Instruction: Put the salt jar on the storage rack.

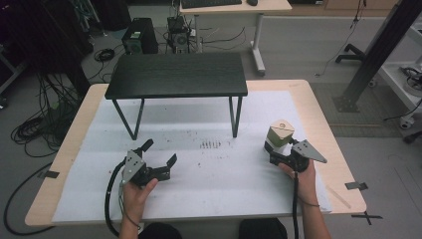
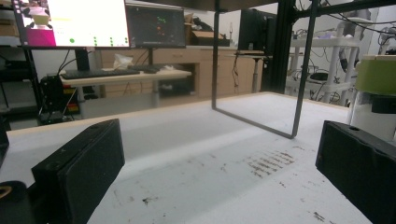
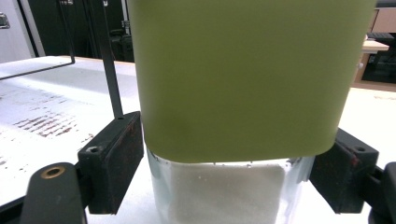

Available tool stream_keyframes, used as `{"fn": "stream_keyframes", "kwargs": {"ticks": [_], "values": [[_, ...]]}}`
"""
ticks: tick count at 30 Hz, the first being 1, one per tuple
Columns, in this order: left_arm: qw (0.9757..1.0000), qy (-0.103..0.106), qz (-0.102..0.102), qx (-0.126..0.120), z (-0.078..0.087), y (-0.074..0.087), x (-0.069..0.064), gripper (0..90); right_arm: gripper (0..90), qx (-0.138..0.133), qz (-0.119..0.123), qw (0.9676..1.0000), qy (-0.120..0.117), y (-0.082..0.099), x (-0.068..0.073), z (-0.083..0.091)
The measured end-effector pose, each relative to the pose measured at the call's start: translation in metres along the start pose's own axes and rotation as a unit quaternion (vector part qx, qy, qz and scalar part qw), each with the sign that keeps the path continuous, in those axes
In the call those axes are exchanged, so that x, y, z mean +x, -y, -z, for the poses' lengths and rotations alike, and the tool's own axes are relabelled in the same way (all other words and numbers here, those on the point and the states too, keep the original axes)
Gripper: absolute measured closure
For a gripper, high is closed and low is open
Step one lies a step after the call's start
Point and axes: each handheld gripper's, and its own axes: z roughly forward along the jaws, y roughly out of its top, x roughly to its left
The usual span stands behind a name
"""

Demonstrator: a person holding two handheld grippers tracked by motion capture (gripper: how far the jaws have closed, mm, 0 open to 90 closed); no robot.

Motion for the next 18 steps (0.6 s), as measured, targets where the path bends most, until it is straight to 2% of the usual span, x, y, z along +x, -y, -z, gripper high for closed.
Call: {"fn": "stream_keyframes", "kwargs": {"ticks": [18], "values": [[1.0000, 0.000, 0.000, 0.000, 0.0000, 0.0000, 0.0000, 1.5, 24.4, 0.000, -0.002, 1.0000, 0.003, 0.0000, -0.0001, 0.0000]]}}
